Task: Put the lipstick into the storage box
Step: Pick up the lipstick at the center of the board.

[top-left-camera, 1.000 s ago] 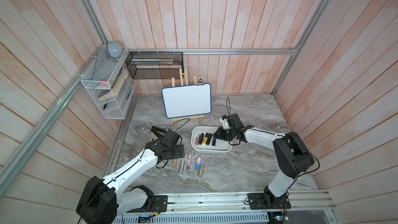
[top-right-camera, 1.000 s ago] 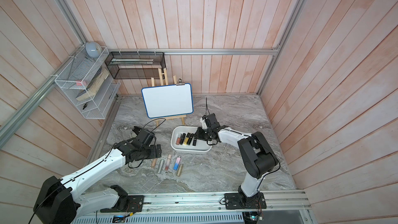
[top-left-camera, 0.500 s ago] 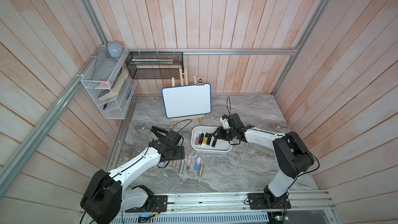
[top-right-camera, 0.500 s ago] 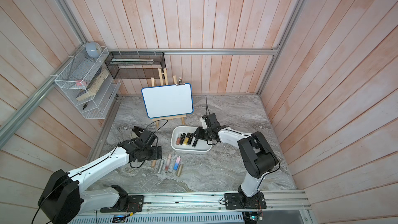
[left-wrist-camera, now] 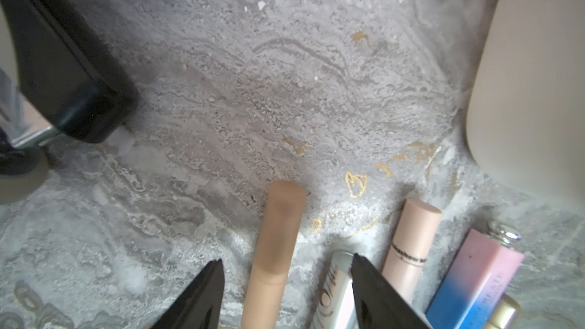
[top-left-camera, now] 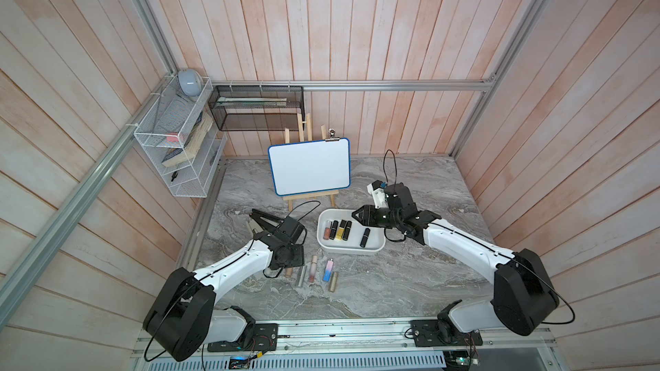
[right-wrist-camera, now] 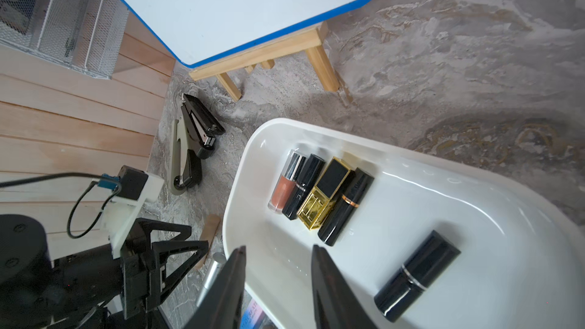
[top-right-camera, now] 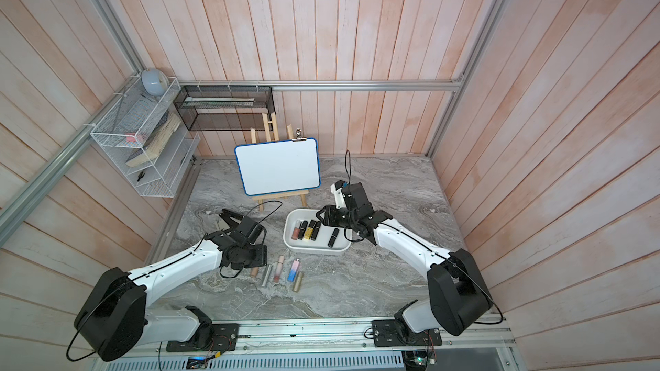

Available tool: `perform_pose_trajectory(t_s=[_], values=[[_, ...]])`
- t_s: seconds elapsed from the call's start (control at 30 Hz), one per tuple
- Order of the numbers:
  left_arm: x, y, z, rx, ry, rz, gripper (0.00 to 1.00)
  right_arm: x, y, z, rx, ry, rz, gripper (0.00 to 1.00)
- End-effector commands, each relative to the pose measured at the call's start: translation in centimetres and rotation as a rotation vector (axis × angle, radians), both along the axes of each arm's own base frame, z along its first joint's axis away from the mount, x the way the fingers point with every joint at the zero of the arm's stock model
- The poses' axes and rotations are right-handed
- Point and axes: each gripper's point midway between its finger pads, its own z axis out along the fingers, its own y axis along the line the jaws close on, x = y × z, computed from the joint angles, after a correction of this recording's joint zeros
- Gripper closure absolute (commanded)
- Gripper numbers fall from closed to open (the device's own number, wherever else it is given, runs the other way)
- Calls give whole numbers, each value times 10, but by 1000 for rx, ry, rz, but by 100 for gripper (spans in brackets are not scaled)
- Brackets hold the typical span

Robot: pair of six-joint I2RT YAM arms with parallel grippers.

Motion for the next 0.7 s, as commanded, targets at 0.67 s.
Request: perform_pose_trajectory(t_s=[0.67], values=[[1,5,-30,78,75,-15,47,-25,-1,-9,-33,21,16,61]])
